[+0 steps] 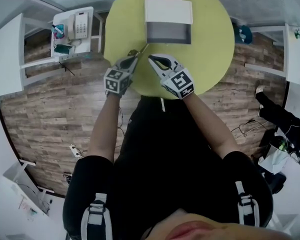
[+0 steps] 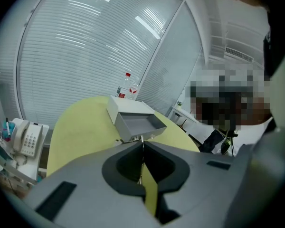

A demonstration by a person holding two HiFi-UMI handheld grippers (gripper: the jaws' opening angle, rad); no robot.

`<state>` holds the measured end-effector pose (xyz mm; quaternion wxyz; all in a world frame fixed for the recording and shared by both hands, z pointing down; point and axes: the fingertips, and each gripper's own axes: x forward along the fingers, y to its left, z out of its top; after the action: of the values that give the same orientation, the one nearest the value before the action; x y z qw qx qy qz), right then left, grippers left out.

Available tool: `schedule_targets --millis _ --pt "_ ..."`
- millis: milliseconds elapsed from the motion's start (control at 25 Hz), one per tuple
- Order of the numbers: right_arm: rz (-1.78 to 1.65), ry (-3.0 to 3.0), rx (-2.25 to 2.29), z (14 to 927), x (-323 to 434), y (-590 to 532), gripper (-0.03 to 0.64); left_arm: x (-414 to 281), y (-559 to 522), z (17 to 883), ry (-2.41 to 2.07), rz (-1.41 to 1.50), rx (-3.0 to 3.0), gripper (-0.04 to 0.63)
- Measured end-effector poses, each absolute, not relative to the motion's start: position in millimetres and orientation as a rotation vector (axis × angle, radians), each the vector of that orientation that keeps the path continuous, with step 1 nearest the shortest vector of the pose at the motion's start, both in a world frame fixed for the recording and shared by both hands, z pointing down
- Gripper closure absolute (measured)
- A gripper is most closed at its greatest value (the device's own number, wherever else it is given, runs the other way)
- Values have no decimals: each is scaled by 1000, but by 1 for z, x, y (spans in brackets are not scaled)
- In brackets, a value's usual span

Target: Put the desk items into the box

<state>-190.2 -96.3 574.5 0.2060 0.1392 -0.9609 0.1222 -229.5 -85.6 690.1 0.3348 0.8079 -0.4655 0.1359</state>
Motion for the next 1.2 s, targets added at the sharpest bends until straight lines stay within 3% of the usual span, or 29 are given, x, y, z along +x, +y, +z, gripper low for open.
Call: schedule_targets --millis 480,1200 --pt "273 -2701 484 542 -175 -106 598 -220 -94 623 -1213 357 2252 578" --pt "286 -2710 602 537 -114 -166 598 -150 -177 585 -1180 456 2456 578"
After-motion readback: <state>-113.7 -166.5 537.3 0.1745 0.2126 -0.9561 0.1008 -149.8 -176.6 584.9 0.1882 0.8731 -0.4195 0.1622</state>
